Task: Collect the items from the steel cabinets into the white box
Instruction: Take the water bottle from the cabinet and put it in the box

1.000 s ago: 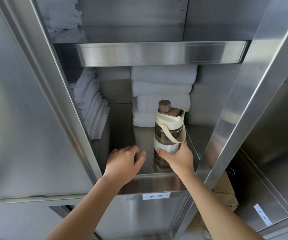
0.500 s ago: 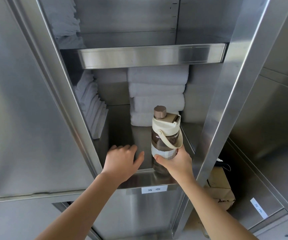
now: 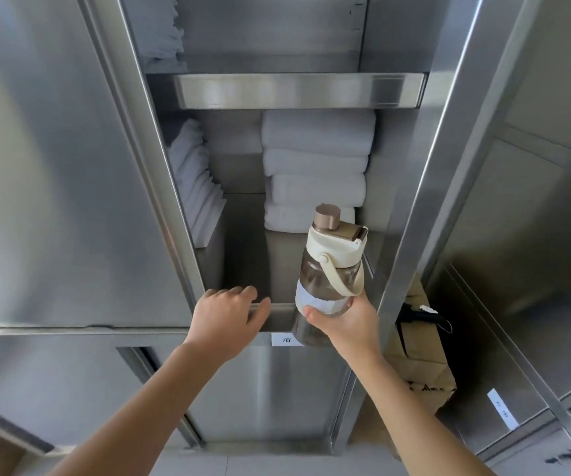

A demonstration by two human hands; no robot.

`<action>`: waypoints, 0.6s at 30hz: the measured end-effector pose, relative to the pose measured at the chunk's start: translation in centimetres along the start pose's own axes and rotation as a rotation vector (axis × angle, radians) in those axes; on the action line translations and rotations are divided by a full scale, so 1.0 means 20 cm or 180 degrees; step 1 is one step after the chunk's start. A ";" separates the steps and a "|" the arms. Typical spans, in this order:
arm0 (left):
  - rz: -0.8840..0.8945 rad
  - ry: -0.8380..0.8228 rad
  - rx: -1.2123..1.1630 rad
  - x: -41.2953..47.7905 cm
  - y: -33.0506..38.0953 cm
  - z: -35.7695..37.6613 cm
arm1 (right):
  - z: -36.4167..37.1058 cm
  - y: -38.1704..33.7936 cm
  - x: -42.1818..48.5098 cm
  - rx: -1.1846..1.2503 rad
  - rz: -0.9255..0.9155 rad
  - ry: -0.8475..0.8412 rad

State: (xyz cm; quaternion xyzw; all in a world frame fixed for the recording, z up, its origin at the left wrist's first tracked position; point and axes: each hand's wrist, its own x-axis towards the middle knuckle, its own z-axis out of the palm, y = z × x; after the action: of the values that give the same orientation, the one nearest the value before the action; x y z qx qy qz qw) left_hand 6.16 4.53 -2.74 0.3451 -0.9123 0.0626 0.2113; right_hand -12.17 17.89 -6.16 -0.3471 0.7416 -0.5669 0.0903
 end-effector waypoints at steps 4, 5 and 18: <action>-0.0362 0.0036 -0.0110 -0.15 0.12 -0.09 | -0.15 -0.01 -0.07 0.0140 -0.0093 -0.0199; -0.0393 0.0017 -0.0085 -0.20 0.16 -0.11 | -0.19 -0.01 -0.09 0.0180 -0.0112 -0.0241; -0.0357 0.0236 0.0046 -0.40 0.24 -0.54 | -0.41 -0.30 -0.25 0.0263 -0.0500 -0.0590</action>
State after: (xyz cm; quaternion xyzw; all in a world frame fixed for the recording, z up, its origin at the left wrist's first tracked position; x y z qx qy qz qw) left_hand 12.08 15.78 3.71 0.3946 -0.8827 0.0699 0.2456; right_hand -10.20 26.66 0.80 -0.4509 0.6766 -0.5679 0.1280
